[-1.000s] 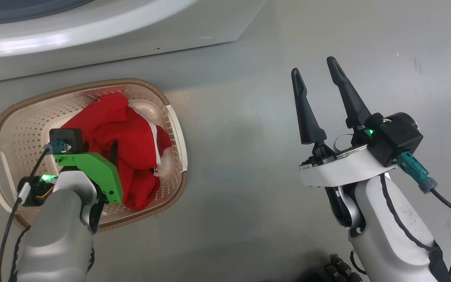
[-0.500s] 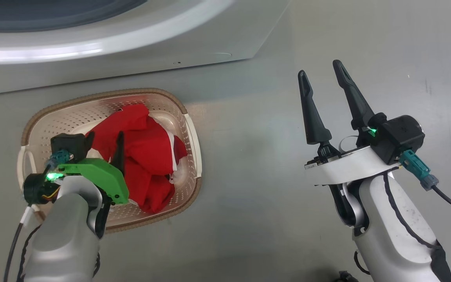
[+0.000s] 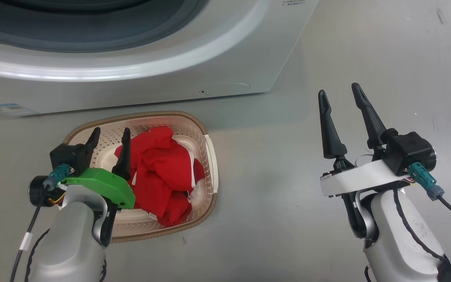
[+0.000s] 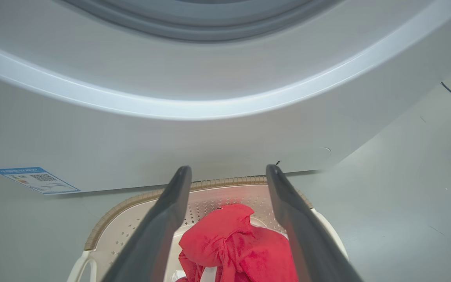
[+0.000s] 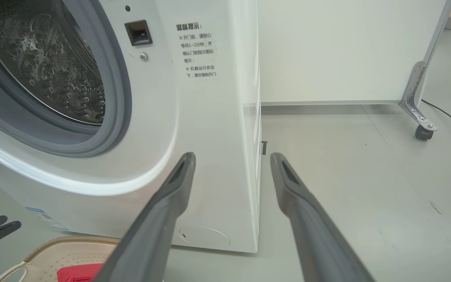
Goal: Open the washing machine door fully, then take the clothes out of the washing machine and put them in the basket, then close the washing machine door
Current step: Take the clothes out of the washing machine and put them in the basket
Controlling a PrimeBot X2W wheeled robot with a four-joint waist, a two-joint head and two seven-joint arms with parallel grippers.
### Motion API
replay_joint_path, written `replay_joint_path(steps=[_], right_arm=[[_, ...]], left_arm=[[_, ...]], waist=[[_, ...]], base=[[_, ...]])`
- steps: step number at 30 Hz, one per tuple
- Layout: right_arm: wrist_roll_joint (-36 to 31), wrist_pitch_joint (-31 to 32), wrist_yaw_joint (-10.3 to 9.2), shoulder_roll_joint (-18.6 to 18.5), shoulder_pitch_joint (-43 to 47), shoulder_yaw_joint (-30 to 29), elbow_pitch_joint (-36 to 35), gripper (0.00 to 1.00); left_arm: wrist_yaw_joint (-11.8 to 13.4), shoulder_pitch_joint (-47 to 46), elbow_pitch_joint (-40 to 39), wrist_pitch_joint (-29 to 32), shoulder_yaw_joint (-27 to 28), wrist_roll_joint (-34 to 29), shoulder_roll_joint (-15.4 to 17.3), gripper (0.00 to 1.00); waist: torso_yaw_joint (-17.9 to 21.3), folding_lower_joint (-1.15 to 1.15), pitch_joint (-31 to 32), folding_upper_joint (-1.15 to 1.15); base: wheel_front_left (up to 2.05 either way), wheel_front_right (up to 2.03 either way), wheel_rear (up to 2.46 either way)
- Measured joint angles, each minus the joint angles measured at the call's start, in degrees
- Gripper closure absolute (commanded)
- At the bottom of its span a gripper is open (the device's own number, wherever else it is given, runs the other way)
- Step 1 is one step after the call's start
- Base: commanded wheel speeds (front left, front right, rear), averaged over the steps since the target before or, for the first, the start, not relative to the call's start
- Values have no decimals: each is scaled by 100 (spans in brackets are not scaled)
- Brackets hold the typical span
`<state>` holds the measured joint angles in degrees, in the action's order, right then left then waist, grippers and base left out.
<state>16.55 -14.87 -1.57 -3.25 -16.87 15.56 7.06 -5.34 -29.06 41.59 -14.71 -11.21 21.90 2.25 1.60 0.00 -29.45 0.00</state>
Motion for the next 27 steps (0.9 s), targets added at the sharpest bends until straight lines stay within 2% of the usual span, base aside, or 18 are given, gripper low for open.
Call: replay_joint_path(steps=[4, 18, 27], right_arm=[[-36, 0, 43, -1, 110, -66, 48, 0], [-116, 0, 101, 7, 599, -196, 108, 0], [-164, 0, 110, 21, 940, -307, 37, 0]], left_arm=[[0, 94, -243, 0, 2, -37, -4, 0], [110, 773, -1972, 1, 229, -398, -8, 0], [263, 1510, -2488, 1, 223, -586, -5, 0]], waist=[[-75, 0, 188, 0], [-312, 0, 1068, 0], [-362, 0, 1505, 0]], base=[[0, 0, 0], [0, 0, 0], [0, 0, 0]])
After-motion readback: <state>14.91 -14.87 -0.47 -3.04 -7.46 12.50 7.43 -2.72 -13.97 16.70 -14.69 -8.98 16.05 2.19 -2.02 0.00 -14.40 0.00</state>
